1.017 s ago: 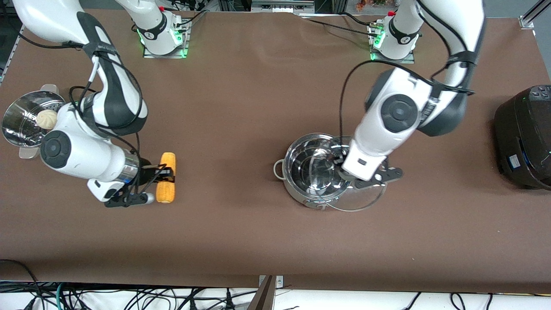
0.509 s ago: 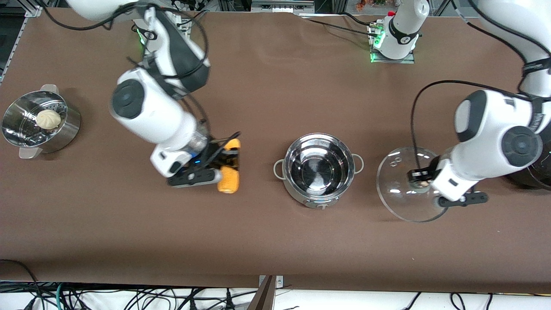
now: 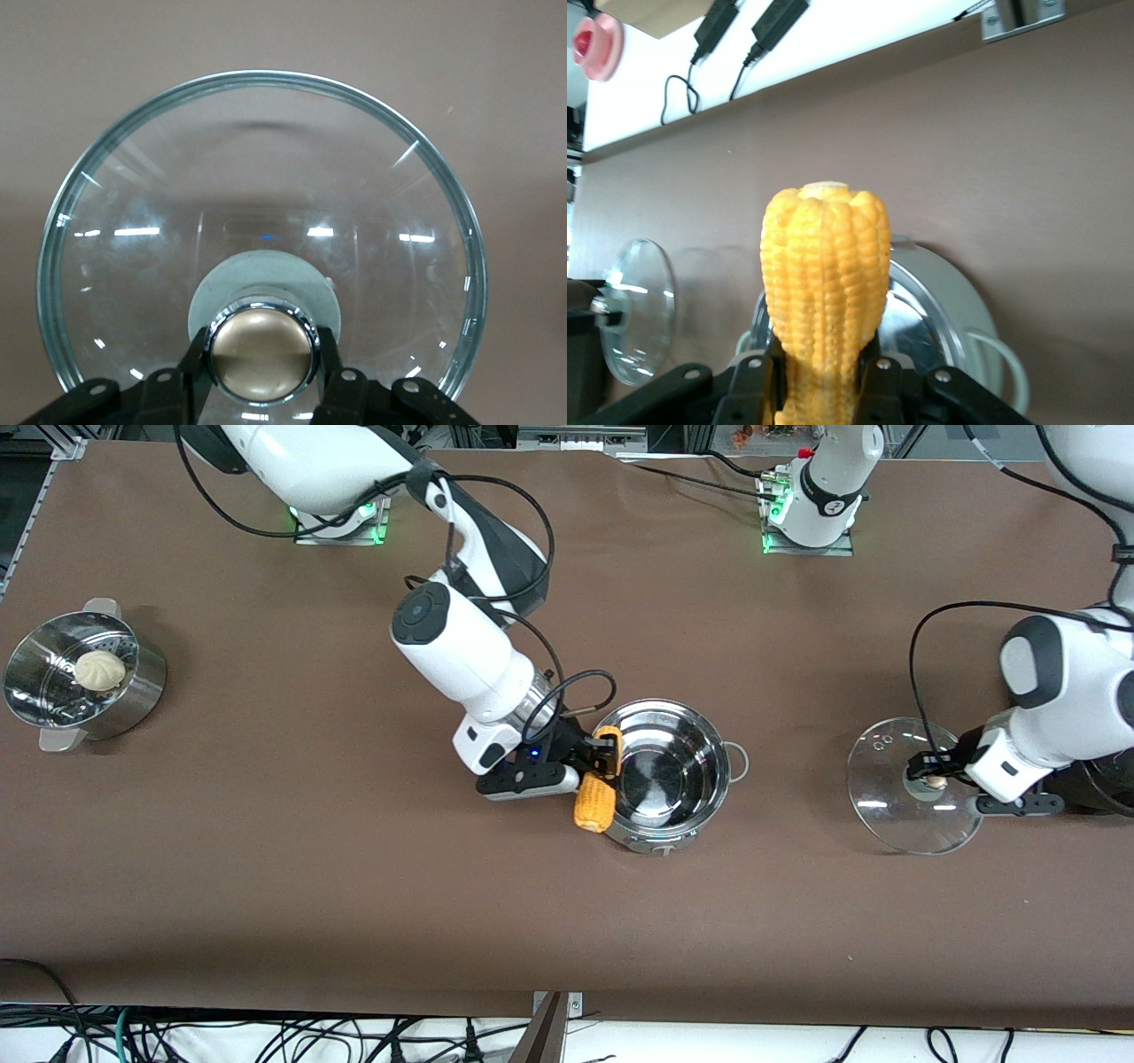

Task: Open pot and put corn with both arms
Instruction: 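Set the lid down with the left gripper while the right gripper carries corn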

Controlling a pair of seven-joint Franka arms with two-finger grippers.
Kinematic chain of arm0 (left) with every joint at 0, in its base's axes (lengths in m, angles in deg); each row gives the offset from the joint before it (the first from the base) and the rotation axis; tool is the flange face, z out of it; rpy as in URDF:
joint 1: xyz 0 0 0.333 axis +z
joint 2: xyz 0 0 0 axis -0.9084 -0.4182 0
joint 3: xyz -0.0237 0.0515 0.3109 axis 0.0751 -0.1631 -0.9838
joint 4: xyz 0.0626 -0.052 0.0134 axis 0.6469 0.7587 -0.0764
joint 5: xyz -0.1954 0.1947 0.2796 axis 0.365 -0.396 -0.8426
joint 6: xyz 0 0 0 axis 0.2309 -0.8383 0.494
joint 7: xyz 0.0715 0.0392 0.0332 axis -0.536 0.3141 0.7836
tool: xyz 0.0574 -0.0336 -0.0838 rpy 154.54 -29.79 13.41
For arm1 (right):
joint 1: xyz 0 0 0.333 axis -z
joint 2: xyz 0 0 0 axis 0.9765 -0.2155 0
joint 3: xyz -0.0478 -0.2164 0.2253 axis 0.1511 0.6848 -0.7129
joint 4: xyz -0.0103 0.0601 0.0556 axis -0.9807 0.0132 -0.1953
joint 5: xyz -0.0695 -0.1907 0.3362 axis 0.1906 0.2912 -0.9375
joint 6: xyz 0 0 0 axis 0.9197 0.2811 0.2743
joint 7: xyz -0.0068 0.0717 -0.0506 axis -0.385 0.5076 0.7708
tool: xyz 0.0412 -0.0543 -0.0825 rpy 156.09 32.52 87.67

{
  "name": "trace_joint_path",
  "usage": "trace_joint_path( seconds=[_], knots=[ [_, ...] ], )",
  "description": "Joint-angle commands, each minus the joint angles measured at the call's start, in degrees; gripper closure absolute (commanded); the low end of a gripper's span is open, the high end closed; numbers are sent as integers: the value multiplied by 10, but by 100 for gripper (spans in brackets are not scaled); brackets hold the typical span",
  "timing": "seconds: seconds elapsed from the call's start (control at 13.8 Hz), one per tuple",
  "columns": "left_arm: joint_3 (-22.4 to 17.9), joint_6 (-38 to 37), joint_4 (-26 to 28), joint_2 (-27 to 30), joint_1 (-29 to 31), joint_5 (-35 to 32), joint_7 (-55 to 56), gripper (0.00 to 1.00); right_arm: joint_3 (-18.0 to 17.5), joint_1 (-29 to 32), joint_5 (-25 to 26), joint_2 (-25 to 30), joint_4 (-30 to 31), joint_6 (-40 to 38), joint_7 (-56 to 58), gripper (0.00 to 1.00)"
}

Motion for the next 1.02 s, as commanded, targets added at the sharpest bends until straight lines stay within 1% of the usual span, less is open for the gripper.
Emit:
trace_joint_path(
  seconds=[0.0, 0.07, 0.15, 0.22, 0.29, 0.36, 0.44, 0.65, 0.8, 0.87, 0.94],
  knots=[
    [6, 17, 24, -6, -5, 13, 12, 100, 2, -18, -1, -42, -35, 49, -9, 77],
    [6, 14, 24, -14, -6, 13, 28, 100, 2, -25, -1, -54, -35, 65, -9, 78],
    [6, 14, 24, -17, -9, 13, 38, 95, 2, -32, -1, -64, -35, 77, -9, 78],
    [6, 14, 23, -23, -9, 10, 39, 65, 3, -37, -1, -73, -35, 85, -9, 78],
    [6, 14, 23, -29, -9, 10, 39, 52, 3, -39, -1, -82, -35, 88, -9, 78],
    [6, 15, 21, -35, -8, 10, 39, 21, 3, -46, -1, -88, -35, 88, -9, 78],
    [6, 17, 21, -39, -5, 10, 39, 0, 3, -51, -1, -92, -35, 88, -10, 78],
    [6, 11, 19, -35, -4, 10, 48, 0, 4, -68, -1, -105, -34, 87, -42, 78],
    [5, -9, 14, -11, -3, 10, 51, 0, 4, -71, 0, -110, -34, 87, -42, 77],
    [5, -27, 7, 11, -3, 10, 51, 0, 4, -72, 0, -114, -34, 88, -42, 75],
    [5, -50, 1, 33, -2, 10, 51, 0, 4, -72, 0, -116, -34, 88, -43, 69]
  ],
)
